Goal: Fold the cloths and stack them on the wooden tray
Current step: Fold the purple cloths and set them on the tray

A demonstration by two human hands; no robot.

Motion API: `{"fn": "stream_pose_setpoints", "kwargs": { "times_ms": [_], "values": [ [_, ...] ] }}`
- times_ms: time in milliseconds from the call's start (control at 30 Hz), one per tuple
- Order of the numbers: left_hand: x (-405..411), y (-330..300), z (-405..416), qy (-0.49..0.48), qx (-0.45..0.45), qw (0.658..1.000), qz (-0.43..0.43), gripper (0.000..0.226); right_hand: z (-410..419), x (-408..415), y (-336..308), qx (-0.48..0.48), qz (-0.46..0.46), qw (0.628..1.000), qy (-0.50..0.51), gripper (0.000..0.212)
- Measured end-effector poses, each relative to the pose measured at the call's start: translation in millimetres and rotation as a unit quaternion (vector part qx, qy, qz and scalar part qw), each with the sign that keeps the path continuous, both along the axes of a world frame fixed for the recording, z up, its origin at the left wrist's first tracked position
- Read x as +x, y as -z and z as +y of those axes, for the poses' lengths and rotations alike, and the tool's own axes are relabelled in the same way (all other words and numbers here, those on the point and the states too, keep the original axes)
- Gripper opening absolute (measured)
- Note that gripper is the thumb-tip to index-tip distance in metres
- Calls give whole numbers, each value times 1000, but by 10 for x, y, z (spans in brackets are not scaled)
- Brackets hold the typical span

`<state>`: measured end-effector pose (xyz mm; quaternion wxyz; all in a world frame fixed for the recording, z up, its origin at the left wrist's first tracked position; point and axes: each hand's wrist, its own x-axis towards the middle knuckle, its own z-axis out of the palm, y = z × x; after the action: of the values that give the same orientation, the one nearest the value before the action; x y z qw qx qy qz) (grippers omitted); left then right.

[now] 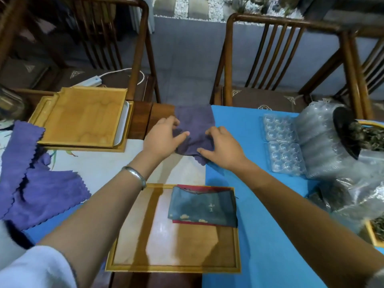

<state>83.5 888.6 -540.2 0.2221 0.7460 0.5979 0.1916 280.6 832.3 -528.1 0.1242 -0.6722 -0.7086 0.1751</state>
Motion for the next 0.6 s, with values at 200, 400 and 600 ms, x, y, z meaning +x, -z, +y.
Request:
{"fn": "stream_pose_setpoints", "kwargs": {
  "times_ms": [200,400,600],
  "values": [
    [41,348,211,93,-70,990,77,45,247,44,288,-39,-53,995,-79,59],
    [121,535,10,100,12,994,50,18,217,14,467,10,-37,997,-66,18],
    [70,255,-175,66,-34,985,-156,13,13,79,329,40,118,992,-8,11]
  ]
}}
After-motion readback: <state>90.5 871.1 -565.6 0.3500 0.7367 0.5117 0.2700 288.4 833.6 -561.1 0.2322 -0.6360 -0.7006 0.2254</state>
